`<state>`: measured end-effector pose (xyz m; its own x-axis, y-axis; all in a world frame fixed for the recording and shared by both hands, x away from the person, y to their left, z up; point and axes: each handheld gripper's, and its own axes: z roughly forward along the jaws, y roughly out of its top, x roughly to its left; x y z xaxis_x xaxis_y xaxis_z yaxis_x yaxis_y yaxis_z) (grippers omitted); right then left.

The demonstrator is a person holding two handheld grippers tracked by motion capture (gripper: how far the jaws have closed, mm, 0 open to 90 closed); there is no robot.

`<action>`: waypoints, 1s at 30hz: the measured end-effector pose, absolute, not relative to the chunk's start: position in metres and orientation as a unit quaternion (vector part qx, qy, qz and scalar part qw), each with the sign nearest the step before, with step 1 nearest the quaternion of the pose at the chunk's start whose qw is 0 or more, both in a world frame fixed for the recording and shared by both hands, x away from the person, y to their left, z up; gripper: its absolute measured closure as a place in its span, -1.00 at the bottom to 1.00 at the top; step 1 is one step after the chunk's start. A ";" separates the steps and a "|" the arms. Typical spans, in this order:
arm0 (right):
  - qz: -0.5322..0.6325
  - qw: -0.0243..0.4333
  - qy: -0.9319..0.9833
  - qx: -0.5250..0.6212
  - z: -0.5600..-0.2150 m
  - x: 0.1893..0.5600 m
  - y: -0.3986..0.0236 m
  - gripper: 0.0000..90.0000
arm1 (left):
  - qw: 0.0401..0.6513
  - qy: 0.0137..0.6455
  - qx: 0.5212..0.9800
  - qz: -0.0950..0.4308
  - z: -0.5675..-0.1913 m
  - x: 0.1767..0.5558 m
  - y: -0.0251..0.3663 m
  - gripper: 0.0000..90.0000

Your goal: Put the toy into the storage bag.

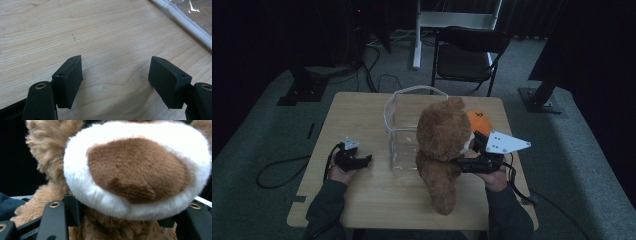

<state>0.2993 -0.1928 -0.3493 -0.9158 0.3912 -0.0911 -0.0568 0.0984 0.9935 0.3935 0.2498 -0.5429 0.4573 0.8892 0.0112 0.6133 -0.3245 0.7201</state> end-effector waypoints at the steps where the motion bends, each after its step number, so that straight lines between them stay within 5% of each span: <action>1: 0.662 0.171 0.720 0.115 -0.348 0.299 -0.194 -0.18 | 0.331 0.477 0.787 0.208 -0.543 0.394 0.250 -0.38; 30: 0.677 0.197 0.698 0.127 -0.331 0.294 -0.220 -0.17 | 0.331 0.477 0.787 0.208 -0.543 0.394 0.250 -0.38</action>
